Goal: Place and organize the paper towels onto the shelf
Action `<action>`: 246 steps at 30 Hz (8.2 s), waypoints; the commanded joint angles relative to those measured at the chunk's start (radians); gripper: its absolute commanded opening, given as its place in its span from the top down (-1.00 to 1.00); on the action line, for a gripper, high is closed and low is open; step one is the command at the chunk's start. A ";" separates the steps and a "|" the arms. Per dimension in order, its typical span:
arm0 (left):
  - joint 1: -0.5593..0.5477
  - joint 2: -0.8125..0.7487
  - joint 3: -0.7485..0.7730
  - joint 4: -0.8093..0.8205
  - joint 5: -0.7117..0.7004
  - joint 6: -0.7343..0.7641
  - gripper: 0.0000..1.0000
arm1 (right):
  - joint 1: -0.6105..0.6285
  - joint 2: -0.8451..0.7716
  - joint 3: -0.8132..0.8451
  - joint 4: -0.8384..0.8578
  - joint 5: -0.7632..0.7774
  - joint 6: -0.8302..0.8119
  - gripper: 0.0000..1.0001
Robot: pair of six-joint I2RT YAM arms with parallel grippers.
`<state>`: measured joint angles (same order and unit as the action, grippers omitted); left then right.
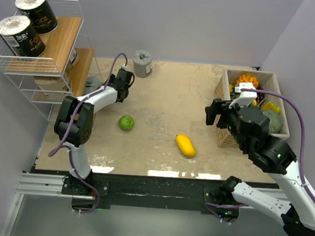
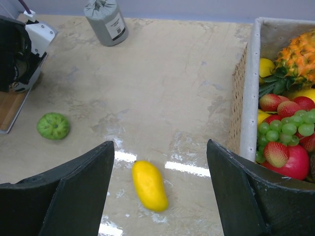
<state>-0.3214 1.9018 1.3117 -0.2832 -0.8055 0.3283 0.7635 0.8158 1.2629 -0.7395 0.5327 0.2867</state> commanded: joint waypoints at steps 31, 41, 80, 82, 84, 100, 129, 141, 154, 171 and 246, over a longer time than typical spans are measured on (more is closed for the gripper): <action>0.123 0.131 0.201 -0.022 -0.026 0.017 0.15 | 0.000 0.045 0.032 0.060 -0.045 0.031 -0.59; 0.076 0.062 0.267 -0.105 0.188 -0.098 0.09 | -0.001 0.052 0.032 0.068 -0.068 0.065 -0.58; 0.021 0.420 0.853 0.164 0.844 -0.245 -0.48 | 0.000 0.147 0.033 0.141 -0.154 0.049 -0.57; 0.019 0.433 0.862 0.171 0.845 -0.248 -0.48 | 0.000 0.154 0.038 0.138 -0.152 0.049 -0.57; 0.021 0.454 0.879 0.168 0.853 -0.247 -0.48 | 0.000 0.161 0.046 0.137 -0.151 0.049 -0.57; 0.019 0.575 0.910 0.150 0.818 -0.233 -0.43 | 0.000 0.184 0.056 0.140 -0.157 0.048 -0.57; -0.013 0.615 0.919 0.219 0.675 -0.121 -0.44 | 0.000 0.227 0.064 0.135 -0.149 0.025 -0.57; -0.045 0.536 0.834 0.236 0.637 -0.084 0.03 | 0.000 0.215 0.072 0.137 -0.157 0.037 -0.57; -0.093 0.356 0.746 0.092 0.453 -0.113 0.20 | 0.000 0.160 0.073 0.132 -0.162 0.042 -0.57; -0.116 -0.127 0.087 -0.060 0.307 -0.302 0.28 | 0.000 0.086 0.015 0.155 -0.171 0.046 -0.57; 0.047 -0.254 -0.252 -0.185 0.023 -0.411 0.37 | 0.000 0.013 -0.040 0.158 -0.227 0.035 -0.60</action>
<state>-0.3206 1.6382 1.0576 -0.4744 -0.7177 -0.0628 0.7635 0.8288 1.2072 -0.6083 0.3214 0.3321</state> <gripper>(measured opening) 0.317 0.797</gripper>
